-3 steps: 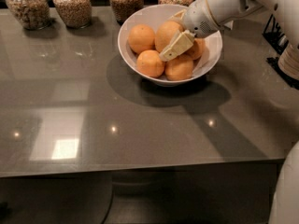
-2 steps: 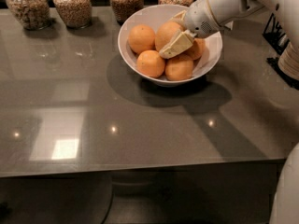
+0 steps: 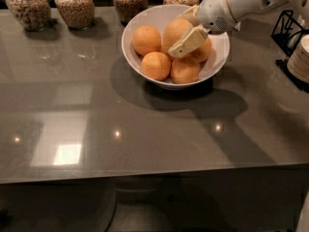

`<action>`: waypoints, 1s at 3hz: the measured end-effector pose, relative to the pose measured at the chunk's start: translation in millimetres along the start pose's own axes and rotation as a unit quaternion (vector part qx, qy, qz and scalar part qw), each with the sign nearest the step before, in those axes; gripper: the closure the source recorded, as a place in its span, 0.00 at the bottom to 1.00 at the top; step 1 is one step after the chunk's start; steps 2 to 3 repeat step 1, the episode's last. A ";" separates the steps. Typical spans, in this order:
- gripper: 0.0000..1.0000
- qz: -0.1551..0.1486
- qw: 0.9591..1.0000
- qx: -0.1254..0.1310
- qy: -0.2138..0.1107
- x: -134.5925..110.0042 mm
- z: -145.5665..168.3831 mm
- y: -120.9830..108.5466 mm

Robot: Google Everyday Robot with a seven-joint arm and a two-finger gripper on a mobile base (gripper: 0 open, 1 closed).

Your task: Pick orange from white bowl

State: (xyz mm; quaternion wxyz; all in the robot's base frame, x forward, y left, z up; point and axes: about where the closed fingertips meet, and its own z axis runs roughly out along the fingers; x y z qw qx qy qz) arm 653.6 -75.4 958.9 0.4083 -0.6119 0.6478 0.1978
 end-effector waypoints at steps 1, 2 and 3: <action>1.00 -0.002 1.000 0.003 -0.021 -12.4 -25.1 12.9; 1.00 -0.002 1.000 0.003 -0.021 -12.4 -25.1 12.9; 1.00 -0.002 1.000 0.003 -0.021 -12.4 -25.1 12.9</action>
Offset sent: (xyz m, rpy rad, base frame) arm 0.0000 0.0000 0.0000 0.0000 0.0000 0.0000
